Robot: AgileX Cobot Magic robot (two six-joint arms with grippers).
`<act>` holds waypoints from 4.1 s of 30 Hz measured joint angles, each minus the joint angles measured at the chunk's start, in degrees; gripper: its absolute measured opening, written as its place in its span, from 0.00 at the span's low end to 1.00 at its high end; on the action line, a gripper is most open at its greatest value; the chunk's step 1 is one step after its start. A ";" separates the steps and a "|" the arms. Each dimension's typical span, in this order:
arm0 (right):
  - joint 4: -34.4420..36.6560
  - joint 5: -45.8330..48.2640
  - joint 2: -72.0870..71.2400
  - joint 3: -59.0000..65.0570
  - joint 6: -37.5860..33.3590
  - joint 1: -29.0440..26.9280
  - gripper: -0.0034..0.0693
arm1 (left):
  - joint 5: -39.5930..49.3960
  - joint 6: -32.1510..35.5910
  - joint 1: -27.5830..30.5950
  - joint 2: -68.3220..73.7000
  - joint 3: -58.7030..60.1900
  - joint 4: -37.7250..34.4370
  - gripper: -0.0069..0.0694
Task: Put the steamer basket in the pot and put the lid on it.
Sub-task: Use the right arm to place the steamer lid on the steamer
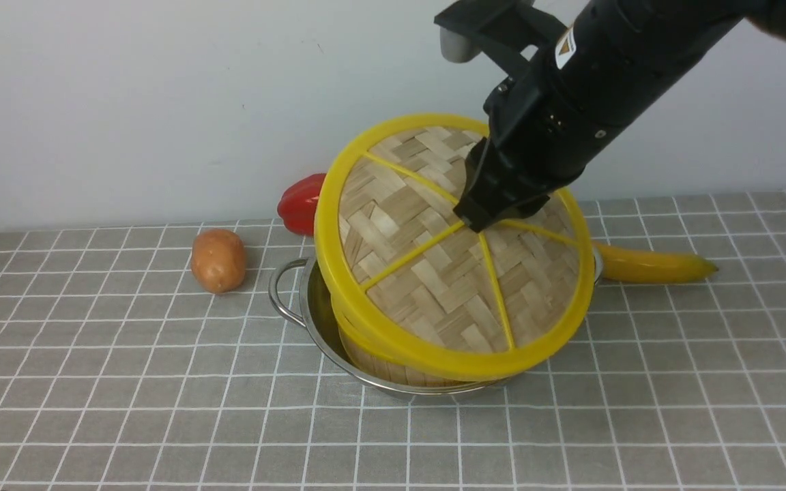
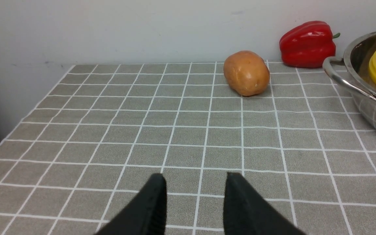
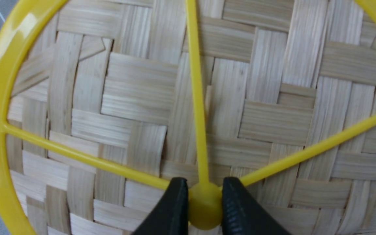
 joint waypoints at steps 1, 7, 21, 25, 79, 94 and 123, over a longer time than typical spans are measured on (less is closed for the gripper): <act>0.00 0.00 0.00 0.00 -0.08 0.00 0.25 | 0.00 0.00 0.00 0.00 0.00 0.00 0.41; 0.00 0.30 1.00 -3.09 -0.71 0.00 0.25 | 0.00 0.00 0.00 0.00 0.00 0.00 0.41; -8.13 0.15 13.50 -11.47 1.84 -0.06 0.25 | 0.00 0.00 0.00 0.00 0.00 0.00 0.41; -6.80 0.08 13.28 -11.47 2.18 -0.11 0.25 | 0.00 0.00 0.00 0.00 0.00 0.00 0.41; 5.22 -0.03 8.45 -11.04 3.87 -0.92 0.25 | 0.00 0.00 0.00 0.00 0.00 0.00 0.41; 0.54 0.09 5.65 -11.49 3.55 -0.92 0.25 | 0.00 0.00 0.00 0.00 0.00 0.00 0.41; -6.08 0.39 -8.84 8.07 9.83 -0.92 0.25 | 0.00 0.00 0.00 0.00 0.00 0.00 0.41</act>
